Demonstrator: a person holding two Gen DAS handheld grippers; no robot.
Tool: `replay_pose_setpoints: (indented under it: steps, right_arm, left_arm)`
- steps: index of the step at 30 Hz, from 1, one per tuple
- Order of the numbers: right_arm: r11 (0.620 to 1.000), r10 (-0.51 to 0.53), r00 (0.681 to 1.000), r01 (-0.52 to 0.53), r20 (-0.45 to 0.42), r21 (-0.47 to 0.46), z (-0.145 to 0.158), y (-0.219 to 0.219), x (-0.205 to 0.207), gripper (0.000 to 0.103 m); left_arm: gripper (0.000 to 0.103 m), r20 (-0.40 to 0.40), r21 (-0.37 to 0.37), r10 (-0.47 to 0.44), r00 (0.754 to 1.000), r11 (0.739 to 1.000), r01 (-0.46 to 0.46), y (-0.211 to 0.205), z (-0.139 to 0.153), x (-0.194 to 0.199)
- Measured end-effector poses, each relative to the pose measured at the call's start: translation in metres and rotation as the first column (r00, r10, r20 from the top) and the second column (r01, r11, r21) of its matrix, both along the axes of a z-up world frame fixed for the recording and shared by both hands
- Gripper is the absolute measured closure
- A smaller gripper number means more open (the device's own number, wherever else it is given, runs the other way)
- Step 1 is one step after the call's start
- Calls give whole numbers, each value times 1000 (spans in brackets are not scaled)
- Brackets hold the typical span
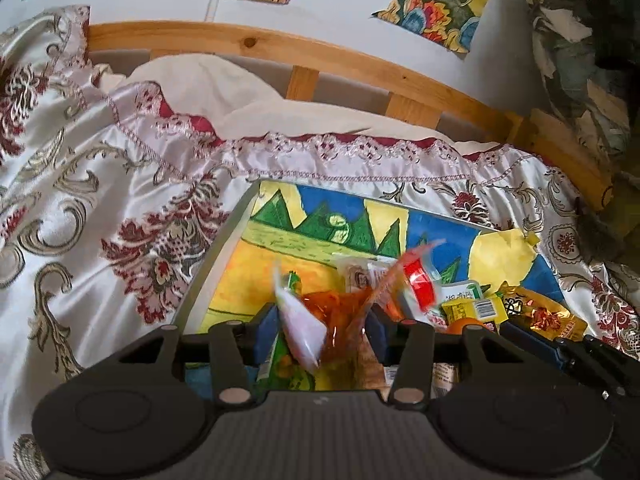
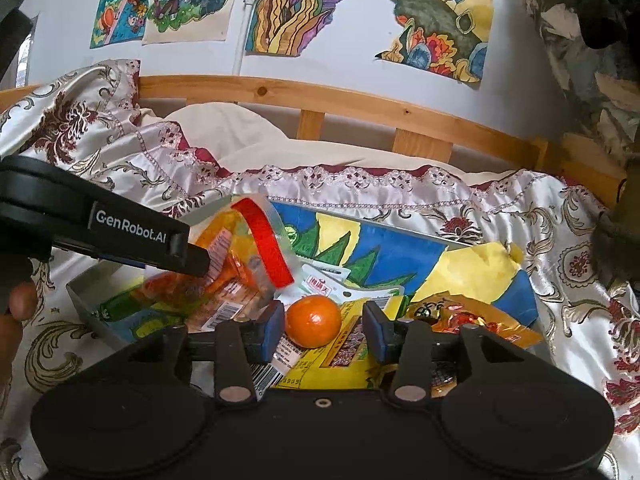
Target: Organize snacks
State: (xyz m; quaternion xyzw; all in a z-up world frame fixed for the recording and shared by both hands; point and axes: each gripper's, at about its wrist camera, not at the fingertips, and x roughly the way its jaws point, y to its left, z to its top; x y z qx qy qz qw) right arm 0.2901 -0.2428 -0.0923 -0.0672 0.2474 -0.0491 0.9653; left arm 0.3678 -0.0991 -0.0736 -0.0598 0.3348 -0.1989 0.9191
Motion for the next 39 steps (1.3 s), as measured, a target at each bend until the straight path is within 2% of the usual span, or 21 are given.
replay_pose_setpoints:
  steps: [2,6,8,12,13,14,25,34,39]
  right_arm:
    - [1000,-4,1000,4,2,5,4,-2,-2,46]
    - [1000,-20,1000,19,15,13,14,-5,-9,38]
    - [999,-28,999,28,29,18,21,-7,-14,33]
    - [997,-59,997,56,57,46,38,-12,-29,30]
    - [997,-63,996,59,67,54,42,-14,-34,26]
    - [996,-65,995,60,80,60,47,-15,-38,23]
    - [990,-106,971,82,213,118,95,-27,-80,9]
    - [981,-138,956,94,260,172,111,-34,-110,1]
    - [980,-142,950,95,280,174,116,-34,-126,1]
  left_arm:
    - [47,10,9,0,1000,1000,0,0,3,-2]
    - [43,6,0,11,1000,1000,-11,4,10,-4]
    - [37,16,-3,19,1000,1000,-19,6,16,-7]
    - [24,74,-14,29,997,999,-29,13,33,-17]
    - [20,92,-18,34,995,999,-32,16,38,-20]
    - [19,106,-20,38,994,999,-36,17,42,-22]
    - [1,216,-6,67,974,998,-68,25,81,-58]
    - [1,296,71,81,952,992,-106,25,95,-91]
    - [0,326,75,87,941,990,-118,27,104,-108]
